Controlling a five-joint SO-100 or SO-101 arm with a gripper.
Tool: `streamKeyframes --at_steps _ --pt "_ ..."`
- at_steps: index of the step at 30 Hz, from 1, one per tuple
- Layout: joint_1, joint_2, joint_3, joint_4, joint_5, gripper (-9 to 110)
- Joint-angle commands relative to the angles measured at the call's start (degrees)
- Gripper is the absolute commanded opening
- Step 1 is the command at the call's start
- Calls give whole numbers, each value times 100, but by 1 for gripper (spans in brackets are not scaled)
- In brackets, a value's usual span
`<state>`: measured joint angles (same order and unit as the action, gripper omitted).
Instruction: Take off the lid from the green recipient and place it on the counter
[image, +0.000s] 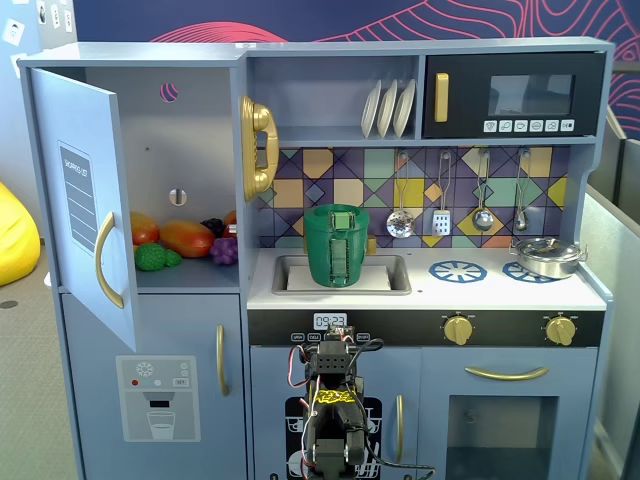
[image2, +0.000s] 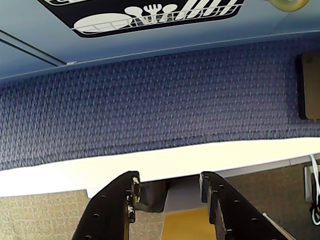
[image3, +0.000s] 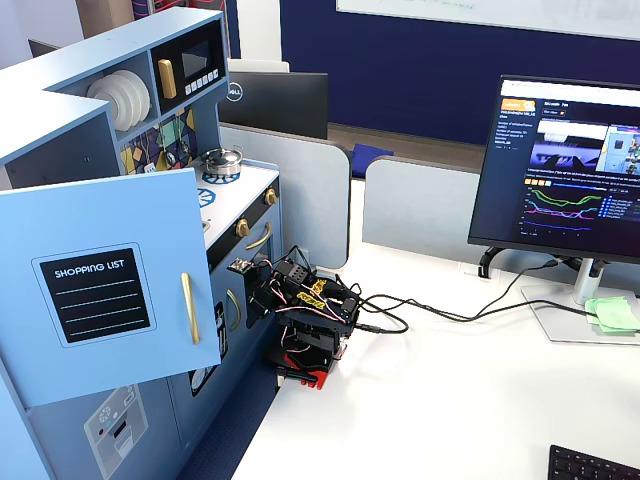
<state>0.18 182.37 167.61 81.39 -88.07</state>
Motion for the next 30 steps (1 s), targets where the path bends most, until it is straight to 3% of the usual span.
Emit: streamKeyframes --at_steps 1,14,18,26,28,30 --pt "185 -26 413 642 149 0" --pt "281 -26 404 457 9 0" --pt "606 -79 -158 -976 -176 0" --pt "149 -1705 -2733 -4570 -1011 0" --pt "105 -2276 -3516 -4808 -1292 1" --pt "97 -2760 -4315 -4781 -1195 10"
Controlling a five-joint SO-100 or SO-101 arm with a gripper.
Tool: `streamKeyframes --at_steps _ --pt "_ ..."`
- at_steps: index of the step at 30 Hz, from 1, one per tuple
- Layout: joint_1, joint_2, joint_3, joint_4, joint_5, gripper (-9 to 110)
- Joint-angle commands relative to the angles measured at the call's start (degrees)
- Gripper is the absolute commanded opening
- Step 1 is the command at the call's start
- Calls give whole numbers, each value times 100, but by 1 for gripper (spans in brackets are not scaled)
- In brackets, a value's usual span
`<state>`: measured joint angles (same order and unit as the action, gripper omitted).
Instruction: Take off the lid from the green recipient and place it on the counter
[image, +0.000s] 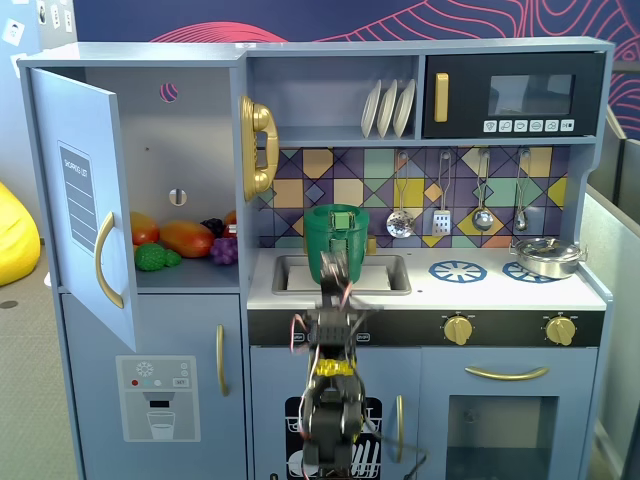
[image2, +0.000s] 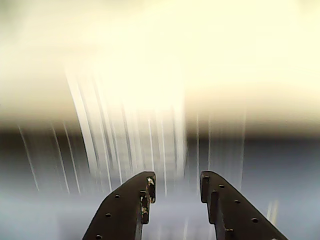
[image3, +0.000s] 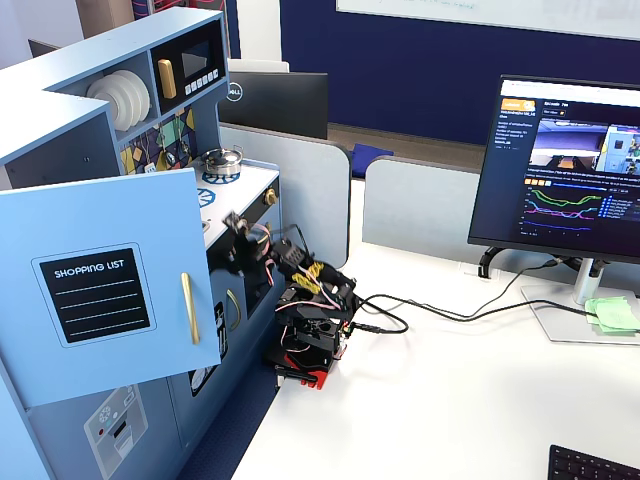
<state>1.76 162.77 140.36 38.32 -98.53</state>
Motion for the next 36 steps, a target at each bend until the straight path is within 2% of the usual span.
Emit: streamKeyframes --at_steps 1,4,9,20,36 --pt "-53 -1011 -1942 -431 -105 15" --pt "-26 -1477 -2672 -378 -9 27" --pt "62 -1802 -3067 -598 105 34" --pt "299 -2566 -3507 -1345 229 34" --pt "492 -3190 -3938 -1661 255 36"
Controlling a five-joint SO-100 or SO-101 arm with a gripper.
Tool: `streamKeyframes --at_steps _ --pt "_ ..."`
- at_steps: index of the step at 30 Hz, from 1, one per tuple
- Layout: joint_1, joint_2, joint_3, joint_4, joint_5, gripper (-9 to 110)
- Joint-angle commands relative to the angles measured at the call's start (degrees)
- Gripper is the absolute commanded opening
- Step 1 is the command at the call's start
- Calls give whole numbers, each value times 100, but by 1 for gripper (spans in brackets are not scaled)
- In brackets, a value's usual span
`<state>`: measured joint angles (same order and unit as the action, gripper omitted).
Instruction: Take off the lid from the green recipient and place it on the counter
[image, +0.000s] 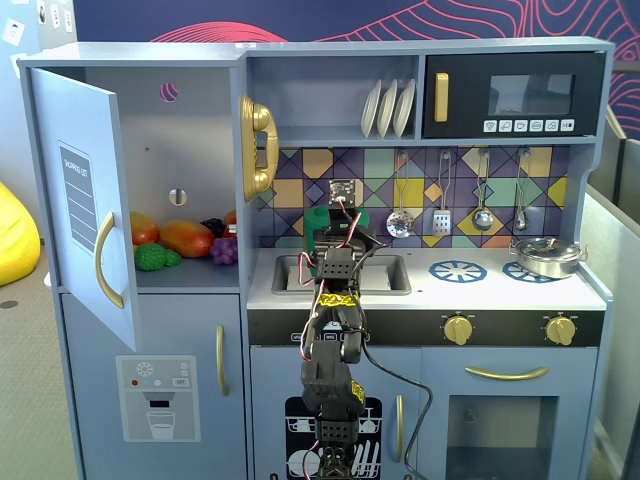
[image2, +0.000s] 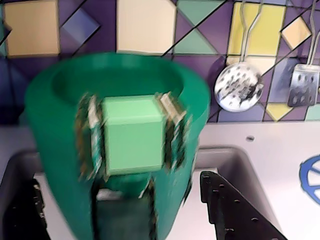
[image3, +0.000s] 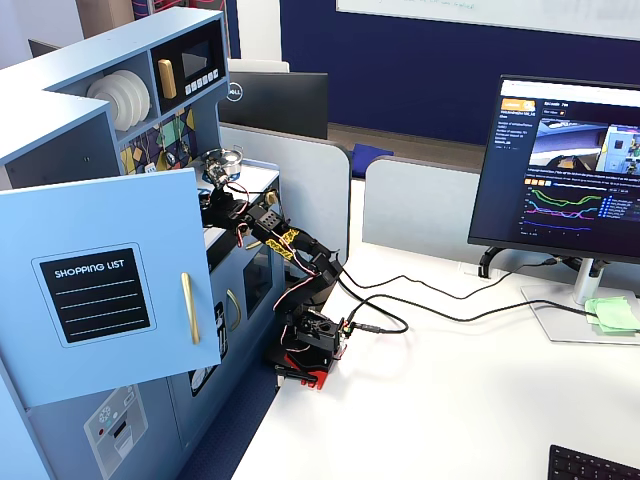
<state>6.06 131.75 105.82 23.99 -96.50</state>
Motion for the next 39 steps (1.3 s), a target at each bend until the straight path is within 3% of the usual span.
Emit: streamKeyframes --at_steps 1,17,22,28,39 --pt "62 -132 -527 -246 53 36" --pt "-70 -870 -1222 -492 -9 32" --pt "-176 -949 -1257 -466 53 23" --pt "-378 -976 -1257 -466 26 0" --pt "-413 -976 -1863 -659 44 0"
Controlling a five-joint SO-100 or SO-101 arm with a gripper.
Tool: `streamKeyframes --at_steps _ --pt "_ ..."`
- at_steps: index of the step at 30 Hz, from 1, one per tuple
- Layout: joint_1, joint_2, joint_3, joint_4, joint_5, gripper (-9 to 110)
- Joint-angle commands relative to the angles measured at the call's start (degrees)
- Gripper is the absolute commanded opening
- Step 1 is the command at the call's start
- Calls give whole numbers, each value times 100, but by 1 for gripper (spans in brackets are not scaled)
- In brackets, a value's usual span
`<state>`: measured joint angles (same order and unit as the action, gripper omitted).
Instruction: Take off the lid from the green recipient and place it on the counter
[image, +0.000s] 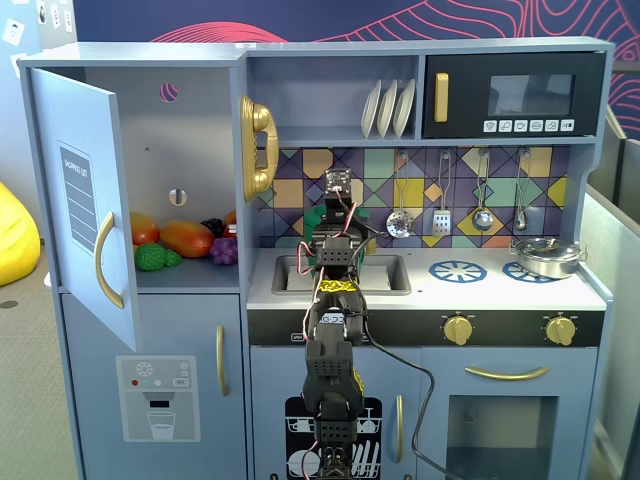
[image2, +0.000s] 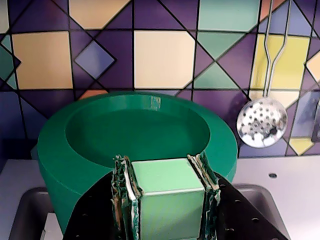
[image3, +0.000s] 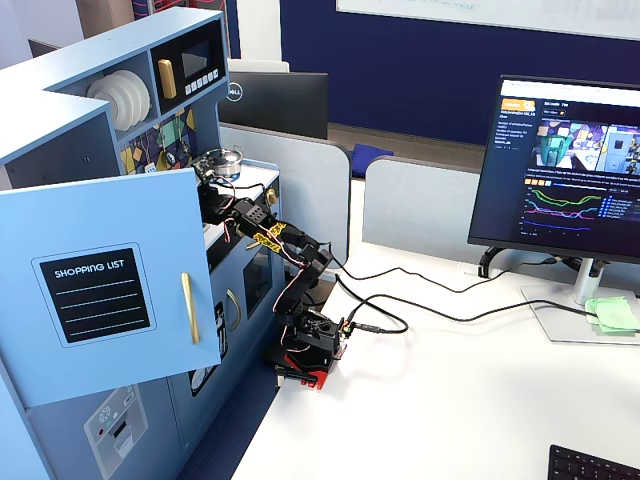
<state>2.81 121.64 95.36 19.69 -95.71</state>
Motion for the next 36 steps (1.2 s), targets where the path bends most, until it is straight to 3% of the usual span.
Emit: streamKeyframes --at_steps 1,8,18,31,36 --pt "-70 35 -932 -167 -79 0" --pt "677 211 -1222 9 -53 0" --pt "2777 334 -1090 123 132 0" --pt "3199 -642 1081 -2637 -299 0" --pt "3199 -1195 1354 -3138 -308 0"
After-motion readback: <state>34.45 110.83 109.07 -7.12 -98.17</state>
